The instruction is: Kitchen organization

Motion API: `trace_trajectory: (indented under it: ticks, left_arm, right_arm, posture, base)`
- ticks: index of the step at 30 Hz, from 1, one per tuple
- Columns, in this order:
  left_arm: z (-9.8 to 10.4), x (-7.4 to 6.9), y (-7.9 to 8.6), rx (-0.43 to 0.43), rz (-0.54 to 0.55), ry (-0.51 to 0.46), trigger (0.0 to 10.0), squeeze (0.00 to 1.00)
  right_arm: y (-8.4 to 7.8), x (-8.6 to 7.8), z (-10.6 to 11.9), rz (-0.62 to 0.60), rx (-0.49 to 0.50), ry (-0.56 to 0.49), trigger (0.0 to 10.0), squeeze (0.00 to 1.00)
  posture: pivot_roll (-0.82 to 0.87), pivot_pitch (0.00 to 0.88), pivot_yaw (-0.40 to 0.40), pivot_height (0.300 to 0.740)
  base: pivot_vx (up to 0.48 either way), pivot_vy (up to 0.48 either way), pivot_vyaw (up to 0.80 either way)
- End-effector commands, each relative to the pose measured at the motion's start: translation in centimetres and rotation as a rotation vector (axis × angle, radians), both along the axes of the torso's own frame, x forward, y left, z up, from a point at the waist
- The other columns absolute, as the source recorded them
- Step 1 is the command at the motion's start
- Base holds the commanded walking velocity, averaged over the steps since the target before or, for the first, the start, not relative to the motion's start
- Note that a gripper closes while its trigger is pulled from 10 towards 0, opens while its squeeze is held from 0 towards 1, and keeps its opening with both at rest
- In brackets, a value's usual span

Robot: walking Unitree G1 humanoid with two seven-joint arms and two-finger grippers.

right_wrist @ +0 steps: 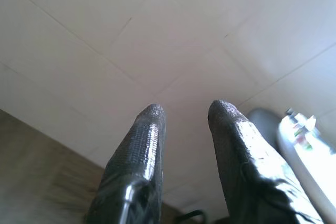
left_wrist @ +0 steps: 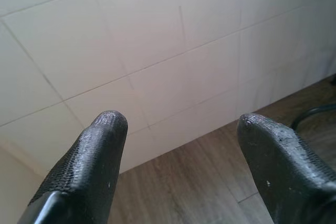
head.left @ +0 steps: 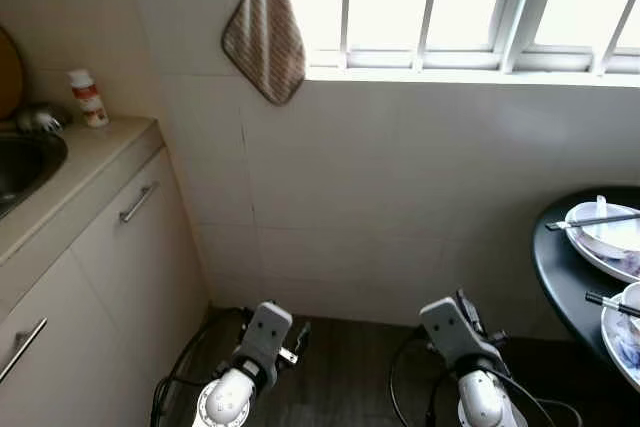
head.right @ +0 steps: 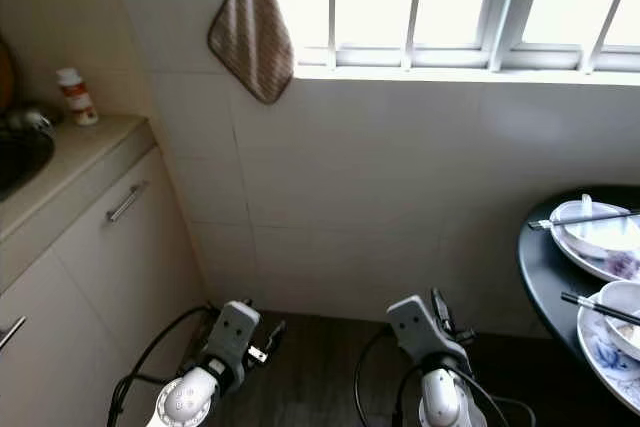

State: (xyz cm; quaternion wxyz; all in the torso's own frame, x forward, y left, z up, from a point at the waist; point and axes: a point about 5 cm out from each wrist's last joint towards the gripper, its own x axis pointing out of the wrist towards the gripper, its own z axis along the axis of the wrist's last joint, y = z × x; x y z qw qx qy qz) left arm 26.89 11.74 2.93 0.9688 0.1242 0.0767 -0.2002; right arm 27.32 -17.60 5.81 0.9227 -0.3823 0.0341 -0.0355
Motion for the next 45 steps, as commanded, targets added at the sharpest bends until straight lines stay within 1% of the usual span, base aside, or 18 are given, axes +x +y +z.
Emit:
trace_trajectory:
  ticks: [1,2,5,6,7,12,18,21,23,28,31,35,38,43,45]
  left_arm:
    - [0.05,0.07,0.11,-0.004,-0.001,-0.002,10.0,0.00]
    - [0.06,0.08,0.10,-0.007,-0.001,-0.004,10.0,0.00]
    - [0.09,0.08,0.10,-0.010,-0.001,-0.005,10.0,0.00]
    - [0.09,0.08,0.10,-0.010,-0.001,-0.005,10.0,0.00]
    - [0.09,0.08,0.10,-0.011,-0.001,-0.006,10.0,0.00]
    - [0.10,0.05,0.13,-0.011,-0.002,-0.006,10.0,0.00]
    - [0.12,0.07,0.13,-0.011,-0.004,-0.006,10.0,0.00]
    - [0.12,0.08,0.12,-0.011,-0.004,-0.006,10.0,0.00]
    - [0.13,0.11,0.11,-0.011,-0.003,-0.007,10.0,0.00]
    - [0.09,0.16,0.09,-0.008,-0.003,-0.006,10.0,0.00]
    - [0.06,0.20,0.08,-0.006,-0.003,-0.005,10.0,0.00]
    - [0.02,0.24,0.06,-0.005,-0.002,-0.003,10.0,0.00]
    - [0.00,0.28,0.03,-0.004,-0.002,-0.002,10.0,0.00]
    - [-0.07,0.33,-0.02,-0.003,-0.003,0.001,10.0,0.00]
    - [-0.09,0.35,-0.01,-0.003,-0.002,0.001,10.0,0.00]
  right_arm:
    - [0.19,0.44,0.58,0.005,-0.068,-0.036,10.0,0.00]
    - [0.19,0.55,0.84,0.017,-0.109,-0.055,10.0,0.00]
    - [0.25,0.59,0.91,0.034,-0.151,-0.068,10.0,0.00]
    - [0.25,0.59,0.91,0.034,-0.151,-0.068,10.0,0.00]
    - [0.24,0.57,0.86,0.034,-0.176,-0.071,10.0,0.00]
    - [0.18,0.50,0.67,0.024,-0.179,-0.065,10.0,0.00]
    - [-0.34,0.61,0.64,-0.007,-0.169,-0.060,10.0,0.00]
    - [-0.47,0.66,0.70,-0.013,-0.170,-0.057,10.0,0.00]
    - [-0.43,0.72,0.87,-0.005,-0.188,-0.069,10.0,0.00]
    - [-0.50,0.79,0.82,-0.020,-0.189,-0.068,10.0,0.00]
    - [-0.56,0.84,0.71,-0.025,-0.170,-0.058,10.0,0.00]
    - [-0.43,0.93,0.93,-0.013,-0.227,-0.077,10.0,0.00]
    - [-0.33,1.00,1.02,-0.003,-0.240,-0.086,10.0,0.00]
    - [-0.24,1.05,0.91,0.003,-0.247,-0.083,10.0,0.00]
    - [0.15,1.11,0.98,0.028,-0.250,-0.089,10.0,0.00]
  posture:
    - [-0.04,0.000,-0.005,0.740]
    - [-0.04,0.000,-0.005,0.740]
    - [-0.04,0.000,-0.005,0.740]
    - [-0.04,0.000,-0.005,0.740]
    - [-0.04,0.000,-0.005,0.740]
    - [-0.04,0.000,-0.004,0.740]
    - [-0.04,0.000,-0.004,0.740]
    - [-0.04,0.000,-0.006,0.740]
    - [-0.04,0.000,-0.006,0.740]
    - [-0.04,0.000,-0.010,0.740]
    - [-0.04,0.000,-0.010,0.740]
    - [-0.04,0.000,-0.010,0.740]
    - [-0.04,0.000,-0.011,0.740]
    - [-0.04,0.000,-0.012,0.740]
    - [-0.04,0.000,-0.012,0.740]
  base:
    - [0.000,0.000,-0.80]
    - [0.000,0.000,0.00]
    - [0.000,0.000,0.00]
    - [0.000,0.000,0.00]
    - [0.244,0.000,0.00]
    - [0.286,0.000,0.00]
    - [0.292,0.000,0.00]
    - [0.289,0.000,-0.67]
    - [0.276,0.000,-0.80]
    - [0.000,0.000,-0.80]
    - [0.000,0.000,-0.80]
    - [0.000,0.000,-0.80]
    - [0.000,0.000,-0.68]
    - [0.000,0.000,0.00]
    - [0.000,0.000,0.00]
